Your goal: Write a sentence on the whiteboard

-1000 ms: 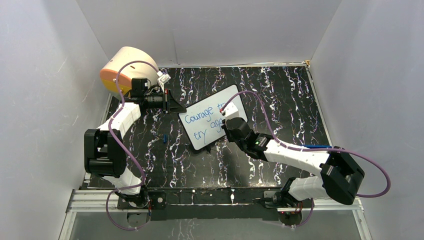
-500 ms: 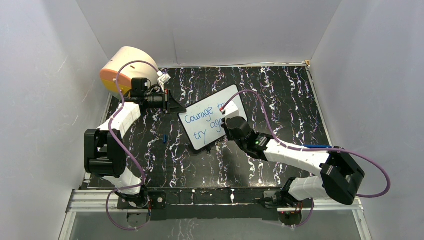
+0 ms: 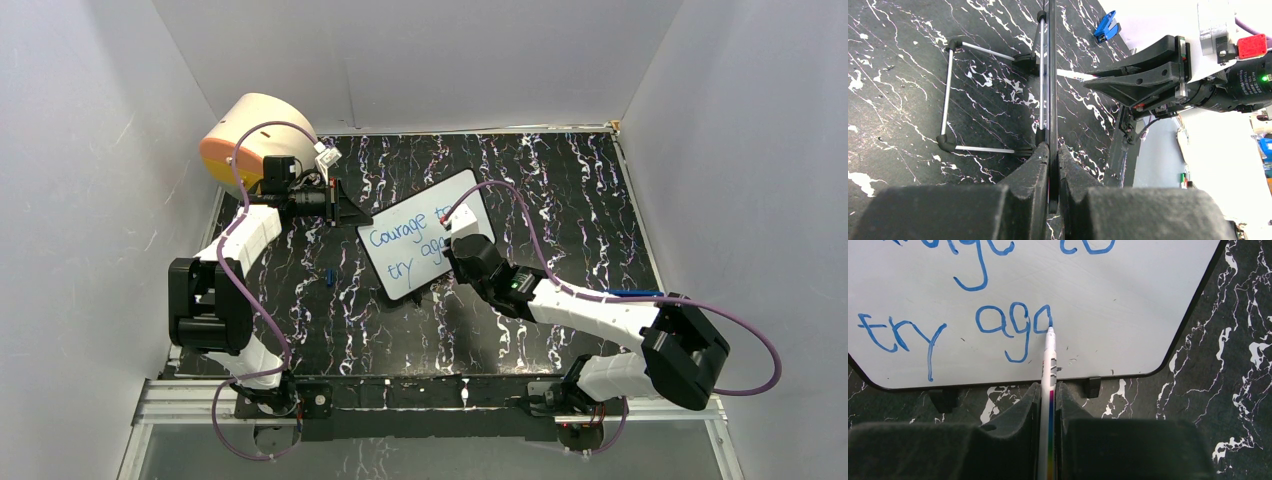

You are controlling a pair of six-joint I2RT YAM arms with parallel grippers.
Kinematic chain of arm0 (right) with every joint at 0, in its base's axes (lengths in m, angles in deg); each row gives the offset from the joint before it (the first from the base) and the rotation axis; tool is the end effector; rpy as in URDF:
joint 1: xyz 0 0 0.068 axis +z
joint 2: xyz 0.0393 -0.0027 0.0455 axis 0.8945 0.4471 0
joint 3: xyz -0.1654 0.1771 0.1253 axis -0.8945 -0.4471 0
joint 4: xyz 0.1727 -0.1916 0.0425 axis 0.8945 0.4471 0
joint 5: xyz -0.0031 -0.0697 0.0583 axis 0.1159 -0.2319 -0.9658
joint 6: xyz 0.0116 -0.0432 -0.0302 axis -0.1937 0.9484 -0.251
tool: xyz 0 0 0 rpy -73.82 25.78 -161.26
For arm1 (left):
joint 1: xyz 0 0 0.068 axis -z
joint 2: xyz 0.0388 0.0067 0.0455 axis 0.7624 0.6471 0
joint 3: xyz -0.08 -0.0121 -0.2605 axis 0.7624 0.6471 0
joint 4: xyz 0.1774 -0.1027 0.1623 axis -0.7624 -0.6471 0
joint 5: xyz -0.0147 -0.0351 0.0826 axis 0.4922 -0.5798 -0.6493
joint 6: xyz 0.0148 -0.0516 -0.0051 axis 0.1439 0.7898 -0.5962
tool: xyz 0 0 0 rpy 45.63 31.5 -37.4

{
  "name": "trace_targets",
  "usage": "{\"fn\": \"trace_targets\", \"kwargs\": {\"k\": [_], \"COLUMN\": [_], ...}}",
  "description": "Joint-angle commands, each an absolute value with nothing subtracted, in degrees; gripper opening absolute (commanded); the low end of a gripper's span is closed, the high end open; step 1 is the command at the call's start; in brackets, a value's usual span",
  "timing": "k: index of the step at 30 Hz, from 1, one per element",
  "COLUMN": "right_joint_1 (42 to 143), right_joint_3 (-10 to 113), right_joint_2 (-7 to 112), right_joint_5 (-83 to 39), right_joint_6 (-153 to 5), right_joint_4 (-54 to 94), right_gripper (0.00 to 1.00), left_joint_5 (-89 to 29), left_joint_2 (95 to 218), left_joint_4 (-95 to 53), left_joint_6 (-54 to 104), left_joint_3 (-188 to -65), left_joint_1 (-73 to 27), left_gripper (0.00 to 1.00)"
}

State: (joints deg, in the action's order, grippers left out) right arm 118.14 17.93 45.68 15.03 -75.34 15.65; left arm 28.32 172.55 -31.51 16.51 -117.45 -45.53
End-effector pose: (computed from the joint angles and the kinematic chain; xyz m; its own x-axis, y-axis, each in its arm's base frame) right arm 0.1758 0.2179 0.2392 -0.3372 -0.2618 -0.9043 -0.4154 0.9033 -0.1066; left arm 0.3390 -0.0574 0.2587 -0.6423 0.0248 -0.7661 0.7251 0.3435 -0.5968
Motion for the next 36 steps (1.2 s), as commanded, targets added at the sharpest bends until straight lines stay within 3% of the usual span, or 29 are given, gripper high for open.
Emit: {"fn": "trace_targets", "kwargs": {"k": [1, 36], "right_joint_1": [117.76, 116.27], "right_joint_3": [17.7, 18.91], "right_joint_2": [44.15, 43.01], "right_joint_5": [15.08, 15.5], "right_joint_6": [-76.29, -74.8], "right_joint_4": [15.96, 10.28], "right_gripper": [0.0, 0.0], "left_joint_5": [21.65, 21.46], "left_joint_2": [175.18, 175.2], "left_joint_4": [-35.2, -35.39], "left_joint_6": [13.66, 13.63], "left_joint_3": [-116.76, -116.86], "left_joint_1": [-45.02, -45.02], "left_gripper": [0.0, 0.0]}}
